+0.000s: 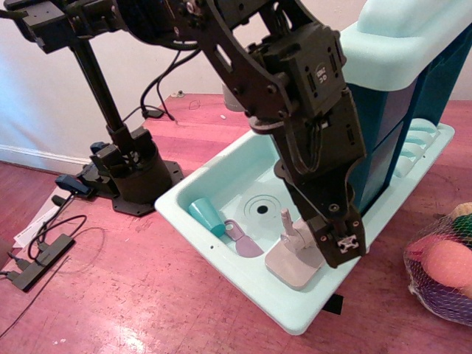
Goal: Turn lever vertical to front
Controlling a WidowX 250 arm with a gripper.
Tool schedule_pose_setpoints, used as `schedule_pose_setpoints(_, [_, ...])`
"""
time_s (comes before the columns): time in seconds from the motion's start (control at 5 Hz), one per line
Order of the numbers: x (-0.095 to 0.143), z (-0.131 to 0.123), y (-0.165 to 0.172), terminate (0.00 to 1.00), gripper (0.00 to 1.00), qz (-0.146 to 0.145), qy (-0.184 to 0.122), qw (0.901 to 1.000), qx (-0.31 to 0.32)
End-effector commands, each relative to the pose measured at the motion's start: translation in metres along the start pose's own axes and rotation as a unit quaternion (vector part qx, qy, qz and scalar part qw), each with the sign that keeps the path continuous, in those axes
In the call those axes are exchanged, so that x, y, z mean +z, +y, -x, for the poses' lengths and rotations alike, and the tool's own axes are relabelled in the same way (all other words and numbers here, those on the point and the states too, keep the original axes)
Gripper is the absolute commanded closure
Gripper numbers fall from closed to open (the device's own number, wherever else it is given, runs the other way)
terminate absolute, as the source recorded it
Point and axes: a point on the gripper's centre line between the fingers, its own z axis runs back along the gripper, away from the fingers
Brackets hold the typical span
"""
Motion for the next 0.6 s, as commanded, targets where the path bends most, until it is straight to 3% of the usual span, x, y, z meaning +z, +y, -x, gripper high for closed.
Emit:
schedule_pose_setpoints(0.0, [0.000, 0.000, 0.000, 0.00, 0.00, 0.000, 0.000, 1.0000, 0.000])
schedule_pose_setpoints(0.4, [-0.012, 0.019, 0.008, 0.00, 0.00, 0.011, 0.017, 0.9998, 0.000])
